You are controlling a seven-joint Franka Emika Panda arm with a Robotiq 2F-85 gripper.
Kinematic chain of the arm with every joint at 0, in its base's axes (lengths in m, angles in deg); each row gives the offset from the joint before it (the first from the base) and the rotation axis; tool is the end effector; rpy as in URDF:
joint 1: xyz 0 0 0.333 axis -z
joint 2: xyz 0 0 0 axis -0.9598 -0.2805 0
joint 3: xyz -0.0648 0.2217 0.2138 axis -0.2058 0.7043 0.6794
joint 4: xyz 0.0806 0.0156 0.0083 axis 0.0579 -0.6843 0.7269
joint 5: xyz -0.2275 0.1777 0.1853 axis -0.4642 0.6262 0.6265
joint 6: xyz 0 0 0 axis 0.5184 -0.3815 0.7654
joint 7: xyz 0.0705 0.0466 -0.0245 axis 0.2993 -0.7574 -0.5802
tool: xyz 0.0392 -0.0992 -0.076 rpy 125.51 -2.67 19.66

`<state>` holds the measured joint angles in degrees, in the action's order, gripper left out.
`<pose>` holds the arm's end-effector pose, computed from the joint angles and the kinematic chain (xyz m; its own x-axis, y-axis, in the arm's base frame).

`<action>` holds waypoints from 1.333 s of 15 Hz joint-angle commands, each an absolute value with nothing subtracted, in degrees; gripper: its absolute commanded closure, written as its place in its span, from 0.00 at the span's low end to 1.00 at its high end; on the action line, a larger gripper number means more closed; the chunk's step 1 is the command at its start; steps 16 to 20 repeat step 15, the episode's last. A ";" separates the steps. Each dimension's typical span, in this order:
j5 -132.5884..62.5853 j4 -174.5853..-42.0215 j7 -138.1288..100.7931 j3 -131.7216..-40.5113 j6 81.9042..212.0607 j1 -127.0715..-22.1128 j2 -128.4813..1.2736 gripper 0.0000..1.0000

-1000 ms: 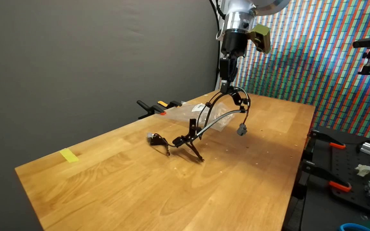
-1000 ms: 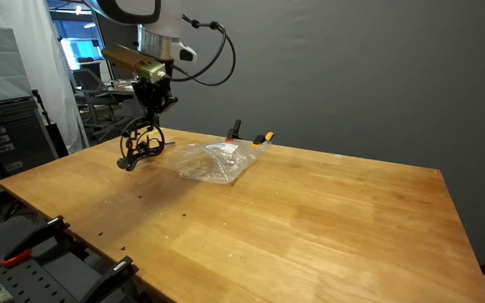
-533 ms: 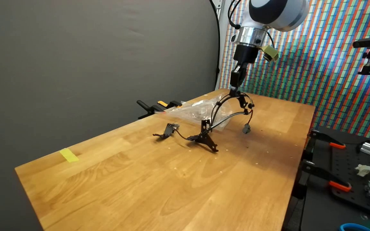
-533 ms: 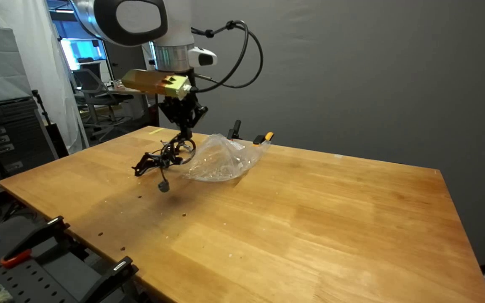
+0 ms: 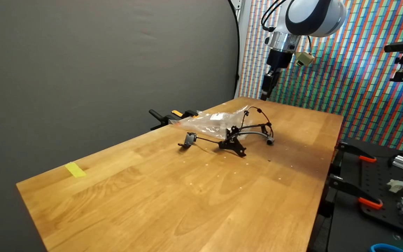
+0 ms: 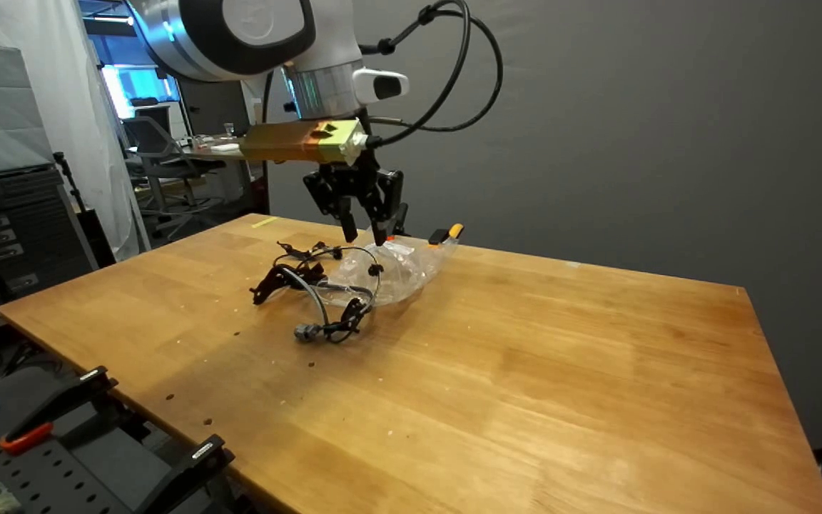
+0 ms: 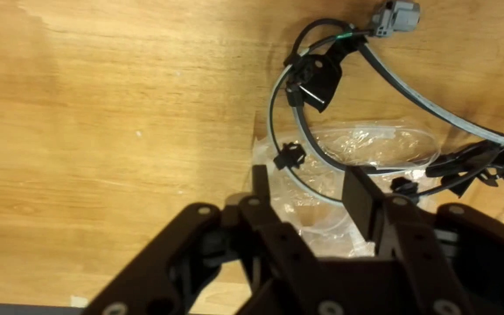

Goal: Remove the contents in the packaging.

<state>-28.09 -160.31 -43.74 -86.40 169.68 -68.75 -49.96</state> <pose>0.4502 -0.0751 0.2944 0.9753 0.1354 0.1744 0.1324 -0.9908 0.0289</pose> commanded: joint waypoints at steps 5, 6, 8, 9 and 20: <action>-38.04 -154.87 -27.06 -88.43 161.71 -67.29 -43.57 0.00; -39.88 -153.13 -24.61 -88.54 158.68 -66.95 -43.18 0.00; -37.50 -148.75 -24.56 -88.72 150.51 -66.83 -42.52 0.00; -36.02 -146.37 -24.45 -88.86 146.35 -66.74 -42.51 0.00; -32.97 -142.34 -25.17 -89.33 140.04 -66.67 -42.88 0.00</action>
